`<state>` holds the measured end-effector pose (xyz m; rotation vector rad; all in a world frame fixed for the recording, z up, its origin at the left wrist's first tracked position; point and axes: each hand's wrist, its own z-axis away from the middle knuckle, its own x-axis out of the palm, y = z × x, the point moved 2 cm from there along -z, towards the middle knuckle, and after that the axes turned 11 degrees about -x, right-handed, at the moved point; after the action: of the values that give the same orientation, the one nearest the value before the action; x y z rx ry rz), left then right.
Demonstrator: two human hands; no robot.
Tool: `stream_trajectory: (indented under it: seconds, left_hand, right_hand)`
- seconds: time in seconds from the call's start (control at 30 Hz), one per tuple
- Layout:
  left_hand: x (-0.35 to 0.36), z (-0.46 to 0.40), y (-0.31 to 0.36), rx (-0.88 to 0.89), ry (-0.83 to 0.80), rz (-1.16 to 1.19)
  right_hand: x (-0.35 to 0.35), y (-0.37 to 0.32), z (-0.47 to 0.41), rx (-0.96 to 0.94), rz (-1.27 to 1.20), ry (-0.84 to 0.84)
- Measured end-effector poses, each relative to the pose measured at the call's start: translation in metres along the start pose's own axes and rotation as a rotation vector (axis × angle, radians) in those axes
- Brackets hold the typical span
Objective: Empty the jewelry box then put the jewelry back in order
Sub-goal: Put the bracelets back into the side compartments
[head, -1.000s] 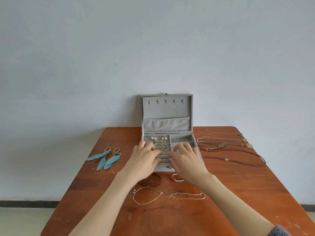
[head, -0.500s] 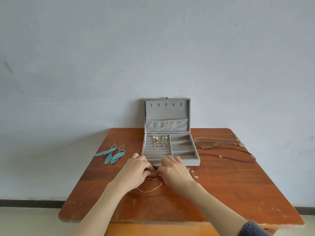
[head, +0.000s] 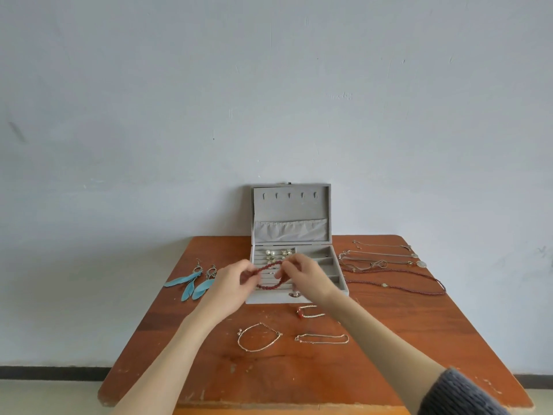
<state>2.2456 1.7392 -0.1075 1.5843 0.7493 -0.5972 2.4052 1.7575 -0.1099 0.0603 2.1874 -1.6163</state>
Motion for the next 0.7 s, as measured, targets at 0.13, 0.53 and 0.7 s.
stream_trajectory:
  seconds: [0.13,0.53,0.7]
  left_hand:
    - [0.003,-0.013,0.018,-0.063,-0.041,0.187]
    - [0.065,-0.076,0.051,-0.077,0.138,0.242]
    - [0.091,-0.106,0.044,-0.055,0.129,0.119]
  right_hand:
    - [-0.031,0.001,-0.004,0.136,-0.293,0.036]
    - [-0.087,0.057,-0.046,0.153,0.003,0.34]
    - [-0.095,0.081,-0.069,0.106,0.256,0.337]
